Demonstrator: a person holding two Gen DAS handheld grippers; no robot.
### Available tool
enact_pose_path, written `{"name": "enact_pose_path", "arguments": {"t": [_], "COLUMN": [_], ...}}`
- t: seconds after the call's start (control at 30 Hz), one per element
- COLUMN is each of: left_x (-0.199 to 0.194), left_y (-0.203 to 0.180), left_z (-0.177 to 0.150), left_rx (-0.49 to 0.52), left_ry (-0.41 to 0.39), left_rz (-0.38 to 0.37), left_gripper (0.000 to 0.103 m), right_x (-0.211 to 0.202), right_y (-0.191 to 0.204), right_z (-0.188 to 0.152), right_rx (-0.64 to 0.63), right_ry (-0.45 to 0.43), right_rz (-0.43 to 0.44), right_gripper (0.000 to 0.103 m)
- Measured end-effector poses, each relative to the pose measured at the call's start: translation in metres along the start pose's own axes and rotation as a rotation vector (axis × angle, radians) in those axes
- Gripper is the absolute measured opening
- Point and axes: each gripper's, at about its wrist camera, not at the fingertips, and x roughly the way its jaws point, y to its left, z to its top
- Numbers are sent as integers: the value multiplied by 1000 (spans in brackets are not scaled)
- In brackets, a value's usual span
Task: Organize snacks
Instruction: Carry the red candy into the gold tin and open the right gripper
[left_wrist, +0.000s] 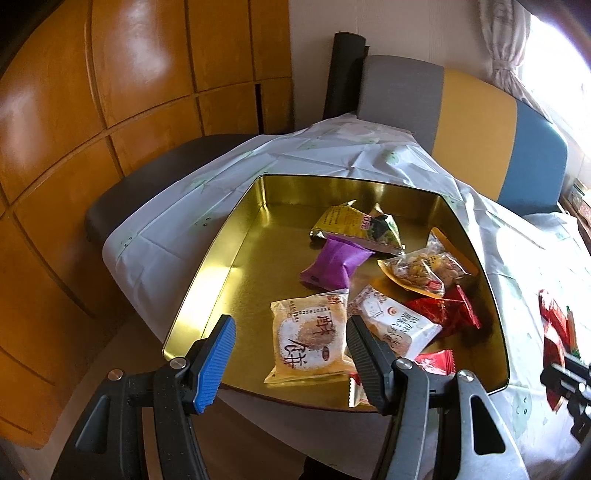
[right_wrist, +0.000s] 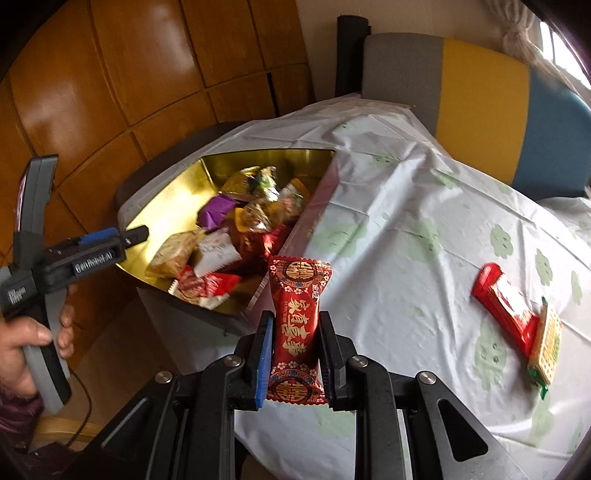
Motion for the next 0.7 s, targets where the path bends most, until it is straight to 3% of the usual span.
{"name": "enact_pose_path", "arguments": {"t": [0.37, 0.7], "left_x": [-3, 4], "left_y": [5, 22], "left_z": [-2, -6], "left_rx": [-1, -35], "left_ry": [-4, 11], "left_rz": [-12, 2], "left_gripper": [63, 63], "right_x": [7, 50], "right_y": [37, 64], "right_z": [40, 62], "right_rx": [-99, -184], "right_ry": [-15, 69], "right_rz": [73, 98], "right_gripper": [23, 23]}}
